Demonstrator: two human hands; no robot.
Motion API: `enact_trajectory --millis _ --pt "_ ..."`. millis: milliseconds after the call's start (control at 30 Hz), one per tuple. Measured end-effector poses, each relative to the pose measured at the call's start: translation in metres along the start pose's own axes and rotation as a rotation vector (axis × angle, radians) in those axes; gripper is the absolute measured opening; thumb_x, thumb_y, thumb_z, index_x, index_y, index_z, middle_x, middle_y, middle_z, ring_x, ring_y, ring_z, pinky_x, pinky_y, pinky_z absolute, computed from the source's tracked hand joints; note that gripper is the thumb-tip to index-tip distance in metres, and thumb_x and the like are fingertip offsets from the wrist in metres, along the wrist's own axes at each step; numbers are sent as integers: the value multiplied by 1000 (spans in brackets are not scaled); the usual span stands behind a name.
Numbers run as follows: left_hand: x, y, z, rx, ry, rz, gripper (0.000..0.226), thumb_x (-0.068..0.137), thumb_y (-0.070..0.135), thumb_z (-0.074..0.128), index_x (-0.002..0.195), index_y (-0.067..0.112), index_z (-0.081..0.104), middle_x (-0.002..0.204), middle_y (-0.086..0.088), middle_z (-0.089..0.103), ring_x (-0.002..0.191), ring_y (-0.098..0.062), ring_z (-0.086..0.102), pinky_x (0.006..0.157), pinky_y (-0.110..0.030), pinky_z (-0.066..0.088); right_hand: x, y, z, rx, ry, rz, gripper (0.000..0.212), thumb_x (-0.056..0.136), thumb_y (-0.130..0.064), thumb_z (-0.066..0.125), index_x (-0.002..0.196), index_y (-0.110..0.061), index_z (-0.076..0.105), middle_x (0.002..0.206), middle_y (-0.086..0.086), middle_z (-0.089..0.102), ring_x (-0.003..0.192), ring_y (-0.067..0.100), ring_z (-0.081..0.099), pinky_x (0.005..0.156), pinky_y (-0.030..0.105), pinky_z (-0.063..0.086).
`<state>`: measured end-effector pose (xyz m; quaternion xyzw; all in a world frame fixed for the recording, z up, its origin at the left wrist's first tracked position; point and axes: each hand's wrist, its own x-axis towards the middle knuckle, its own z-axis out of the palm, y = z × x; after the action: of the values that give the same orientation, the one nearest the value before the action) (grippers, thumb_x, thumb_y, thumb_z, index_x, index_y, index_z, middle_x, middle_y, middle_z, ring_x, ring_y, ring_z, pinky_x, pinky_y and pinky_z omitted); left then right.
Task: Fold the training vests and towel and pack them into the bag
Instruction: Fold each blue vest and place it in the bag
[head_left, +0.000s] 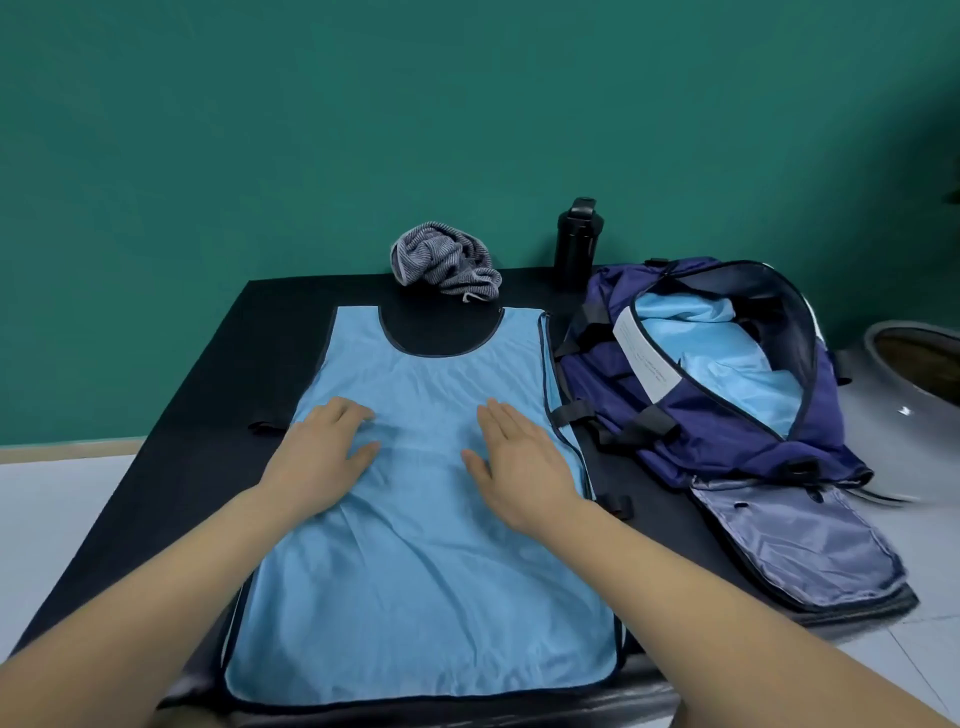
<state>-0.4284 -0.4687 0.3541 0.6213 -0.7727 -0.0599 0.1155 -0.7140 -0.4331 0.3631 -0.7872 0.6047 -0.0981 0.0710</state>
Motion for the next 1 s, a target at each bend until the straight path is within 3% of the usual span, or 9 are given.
enact_trajectory --millis 100,233,333,433,567,667,733,833,1000 --pt "24 -18 4 2 -60 -26 57 106 51 53 158 31 41 168 7 35 150 -22 41 117 -43 38 35 8 11 66 -121 19 73 113 -54 27 170 -13 6 178 2 1 164 16 -3 132 34 1" --pt "33 -40 6 -49 -123 -83 73 103 67 44 166 35 27 175 9 23 159 -15 28 127 -41 30 56 50 25 6 -127 102 77 111 -59 23 169 -10 11 178 7 5 164 20 0 132 36 1" --pt "29 -52 4 -64 -131 -130 79 98 76 46 166 40 26 175 14 19 160 -11 23 128 -37 27 57 87 23 -113 -52 176 85 108 -66 15 165 -3 21 175 15 16 163 26 9 132 40 10" --pt "33 -57 -2 -7 -154 -136 82 94 82 44 164 42 31 174 18 21 158 -11 27 123 -40 34 56 97 14 -279 -79 185 89 104 -64 2 156 0 35 163 17 38 153 30 30 126 40 28" --pt "57 -56 -16 140 -171 -123 58 101 75 37 146 42 51 150 16 51 136 -14 52 108 -43 40 70 79 -11 -390 -17 167 55 112 -45 30 133 -2 57 133 14 61 126 32 53 98 41 49" --pt "90 -55 -31 123 -133 -129 35 107 56 36 117 36 63 106 14 65 95 -15 64 94 -43 44 103 70 -37 -305 73 101 30 107 -30 45 109 -6 62 111 12 66 107 35 58 78 39 42" --pt "117 -60 -35 55 -82 -126 25 106 43 42 103 31 64 91 11 68 82 -16 65 84 -42 52 140 75 -48 -220 42 124 28 106 -29 46 113 -7 61 117 13 65 110 38 58 80 40 40" --pt "155 -69 -32 -16 -9 -108 15 102 34 51 96 31 64 95 9 67 87 -21 67 78 -45 58 195 95 -47 -111 -2 132 36 104 -28 46 132 -9 59 133 16 62 122 40 57 98 45 47" --pt "216 -76 -10 4 13 -65 31 107 31 53 137 23 60 137 0 55 108 -25 61 96 -45 52 262 122 -33 -58 -56 164 52 106 -21 43 157 -12 42 151 19 53 137 39 49 112 49 43"
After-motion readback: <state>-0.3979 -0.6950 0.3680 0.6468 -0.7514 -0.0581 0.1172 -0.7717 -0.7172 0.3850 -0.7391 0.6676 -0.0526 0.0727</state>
